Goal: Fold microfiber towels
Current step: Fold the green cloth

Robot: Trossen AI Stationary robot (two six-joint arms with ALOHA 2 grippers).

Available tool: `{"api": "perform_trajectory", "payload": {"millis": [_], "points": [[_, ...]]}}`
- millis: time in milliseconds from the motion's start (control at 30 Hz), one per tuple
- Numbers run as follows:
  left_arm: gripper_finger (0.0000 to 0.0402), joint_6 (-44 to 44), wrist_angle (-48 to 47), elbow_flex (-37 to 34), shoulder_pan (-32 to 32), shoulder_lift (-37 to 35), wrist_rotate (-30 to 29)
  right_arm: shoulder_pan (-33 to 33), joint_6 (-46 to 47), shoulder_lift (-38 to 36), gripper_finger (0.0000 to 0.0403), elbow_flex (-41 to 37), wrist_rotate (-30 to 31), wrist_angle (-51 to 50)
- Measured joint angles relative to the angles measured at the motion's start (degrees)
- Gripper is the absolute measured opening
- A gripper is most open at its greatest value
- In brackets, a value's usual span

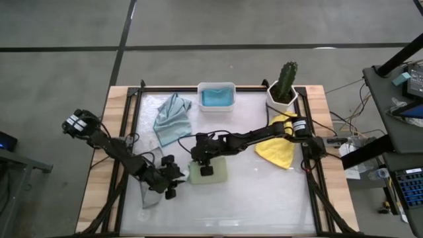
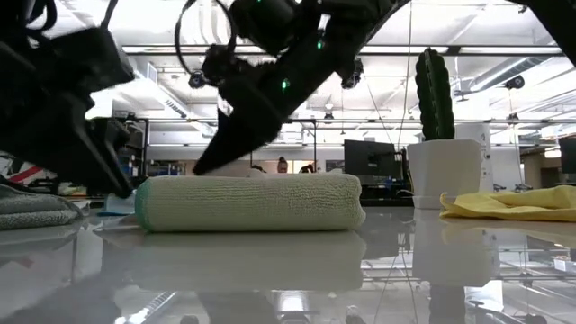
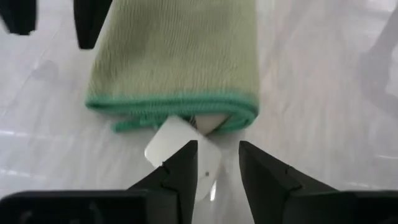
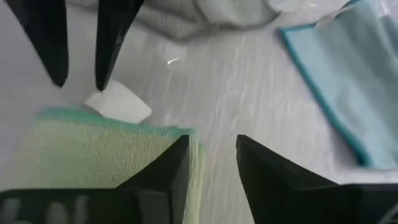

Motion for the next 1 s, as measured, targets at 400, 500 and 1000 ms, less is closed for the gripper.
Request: {"api": "perform_trajectory", "payload": {"millis": [400, 500, 1000], "points": [[0.0102, 3.50, 2.33, 0.46, 0.02, -6.48, -4.11, 2.97, 1.57, -10.24, 0.0109, -5.94, 0.20, -1.65], [0.0102, 6.31, 7.22, 0.41, 0.04, -5.21, -7.97, 4.78, 4.25, -13.85, 0.0088, -11.72, 0.20, 5.20], [0.0102, 13.60, 26.40, 1.33, 0.37, 10.83, -10.04, 8.10, 13.07, -10.09, 0.0010, -34.41, 12.34, 45.38]]}}
